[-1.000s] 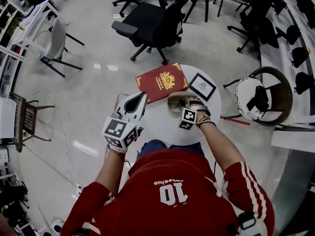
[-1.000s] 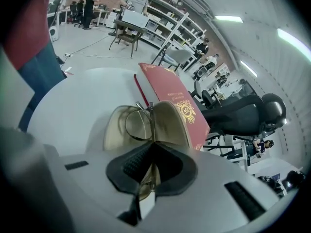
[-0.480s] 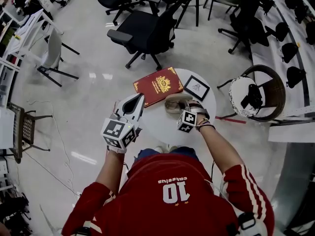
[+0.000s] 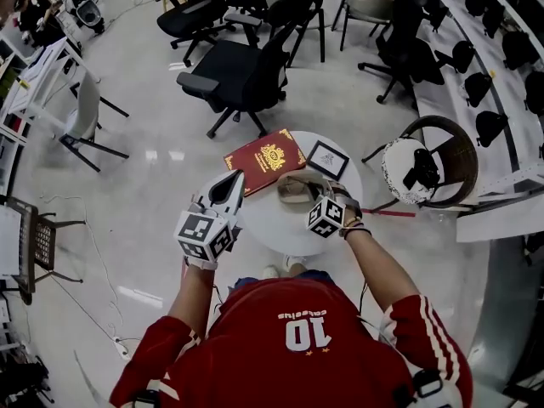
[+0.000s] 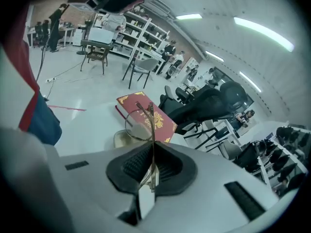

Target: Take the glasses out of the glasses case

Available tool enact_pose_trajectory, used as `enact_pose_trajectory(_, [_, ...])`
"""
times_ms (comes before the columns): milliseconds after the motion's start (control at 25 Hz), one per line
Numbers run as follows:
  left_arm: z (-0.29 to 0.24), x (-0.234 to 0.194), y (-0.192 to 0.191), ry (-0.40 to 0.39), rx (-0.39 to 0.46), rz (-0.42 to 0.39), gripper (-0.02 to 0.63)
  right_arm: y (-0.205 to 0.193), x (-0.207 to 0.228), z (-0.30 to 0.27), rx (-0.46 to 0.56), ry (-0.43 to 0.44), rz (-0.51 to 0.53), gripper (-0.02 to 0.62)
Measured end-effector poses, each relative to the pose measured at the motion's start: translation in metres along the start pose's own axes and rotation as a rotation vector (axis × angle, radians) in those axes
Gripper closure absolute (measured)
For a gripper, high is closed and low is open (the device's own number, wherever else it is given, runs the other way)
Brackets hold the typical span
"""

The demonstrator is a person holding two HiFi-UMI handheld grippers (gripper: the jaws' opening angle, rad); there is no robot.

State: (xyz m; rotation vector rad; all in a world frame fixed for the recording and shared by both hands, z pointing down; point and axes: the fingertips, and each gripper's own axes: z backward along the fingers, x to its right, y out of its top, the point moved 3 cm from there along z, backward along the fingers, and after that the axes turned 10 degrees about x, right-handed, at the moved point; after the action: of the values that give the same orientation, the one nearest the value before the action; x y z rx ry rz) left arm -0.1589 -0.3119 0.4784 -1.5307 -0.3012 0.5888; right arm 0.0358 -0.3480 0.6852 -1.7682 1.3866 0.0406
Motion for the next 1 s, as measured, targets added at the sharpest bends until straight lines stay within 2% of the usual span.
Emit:
enact_pose_trajectory(240, [0.009, 0.006, 0.009, -0.01, 0.029, -0.005, 0.597, 0.023, 0.016, 0.043, 0.073, -0.097, -0.133, 0.568])
enact_pose_trajectory(480, [0.012, 0.016, 0.033, -0.025, 0.074, -0.008, 0.597, 0.049, 0.042, 0.096, 0.235, -0.186, -0.495, 0.568])
enact_pose_trajectory(560, [0.013, 0.022, 0.038, -0.035, 0.08, -0.013, 0.597, 0.057, 0.05, 0.115, 0.29, -0.217, -0.577, 0.568])
enact_pose_trajectory(840, [0.01, 0.05, 0.053, -0.097, 0.078, -0.035, 0.597, 0.083, 0.07, 0.182, 0.444, -0.345, -0.675, 0.568])
enact_pose_trajectory(1000, [0.011, 0.065, 0.062, -0.122, 0.083, -0.056, 0.597, 0.092, 0.066, 0.215, 0.514, -0.386, -0.697, 0.569])
